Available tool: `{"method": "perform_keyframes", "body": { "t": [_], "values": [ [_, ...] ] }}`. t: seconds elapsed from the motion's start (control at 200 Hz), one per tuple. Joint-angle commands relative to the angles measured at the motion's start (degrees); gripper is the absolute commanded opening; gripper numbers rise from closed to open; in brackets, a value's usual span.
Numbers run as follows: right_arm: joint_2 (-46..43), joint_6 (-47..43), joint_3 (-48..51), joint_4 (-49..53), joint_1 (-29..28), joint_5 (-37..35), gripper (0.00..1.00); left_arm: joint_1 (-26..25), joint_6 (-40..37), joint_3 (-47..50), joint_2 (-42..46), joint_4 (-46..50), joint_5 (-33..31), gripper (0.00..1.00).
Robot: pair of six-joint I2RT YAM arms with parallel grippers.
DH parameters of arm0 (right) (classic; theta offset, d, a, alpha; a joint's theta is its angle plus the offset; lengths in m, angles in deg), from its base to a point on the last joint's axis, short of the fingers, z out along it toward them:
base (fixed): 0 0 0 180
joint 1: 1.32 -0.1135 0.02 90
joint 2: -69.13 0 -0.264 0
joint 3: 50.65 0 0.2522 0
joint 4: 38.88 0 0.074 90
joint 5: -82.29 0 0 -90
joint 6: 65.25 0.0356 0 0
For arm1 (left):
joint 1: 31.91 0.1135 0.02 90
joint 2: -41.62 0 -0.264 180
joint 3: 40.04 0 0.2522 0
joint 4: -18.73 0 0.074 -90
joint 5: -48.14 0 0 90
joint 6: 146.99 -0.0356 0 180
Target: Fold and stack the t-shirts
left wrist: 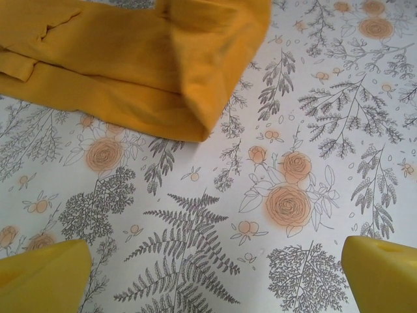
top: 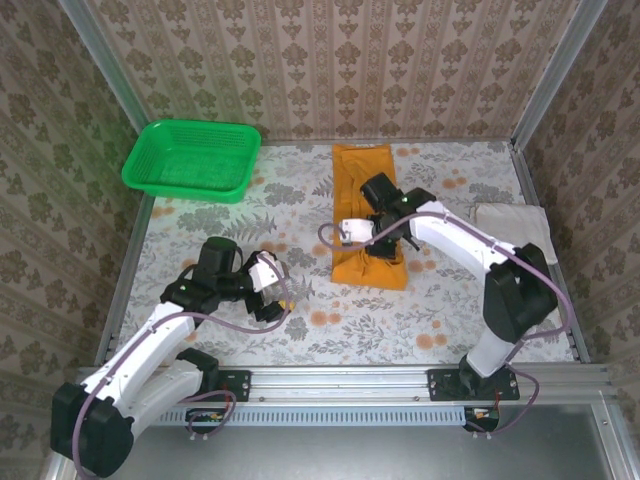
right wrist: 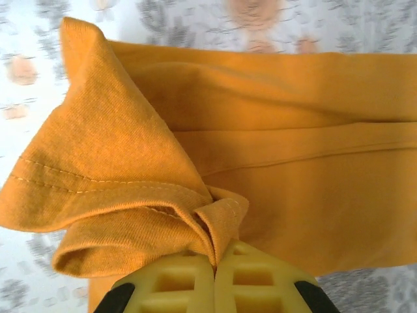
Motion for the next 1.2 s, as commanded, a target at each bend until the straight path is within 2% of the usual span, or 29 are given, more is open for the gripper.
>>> {"method": "perform_keyframes", "body": {
  "t": [0.0, 0.195, 0.53, 0.675, 0.7, 0.82, 1.195],
  "values": [
    [4.87, -4.59, -6.66, 0.88, 1.72, 0.46, 0.0, 0.46, -1.43, -0.1, -0.35, -1.0, 2.72, 1.0],
    [12.42, -6.49, -15.93, 1.72, 4.01, 1.7, 0.0, 0.45, -1.35, 0.22, -0.6, -1.28, 2.75, 1.0],
    [22.8, -5.78, -28.88, 3.27, 6.93, -0.09, 0.0, 0.5, 1.48, -0.05, -1.95, -2.52, 4.7, 1.0],
    [24.92, -5.91, -31.17, 2.83, 7.63, -0.3, 0.0, 0.45, 1.32, 0.04, -2.67, -2.45, 4.97, 1.0],
    [25.39, -5.91, -31.6, 2.66, 7.8, -0.39, 0.0, 2.02, 1.3, -0.02, -2.58, -2.4, 4.99, 1.0],
    [27.19, -5.95, -33.16, 2.52, 8.29, -0.33, 0.0, 2.64, 1.36, -0.02, -2.54, -2.43, 5.16, 1.0],
    [31.32, -5.03, -34.65, -1.39, 9.43, -1.83, 0.0, 2.8, 1.56, -0.41, -2.45, -2.22, 5.1, 1.0]
  ]
}}
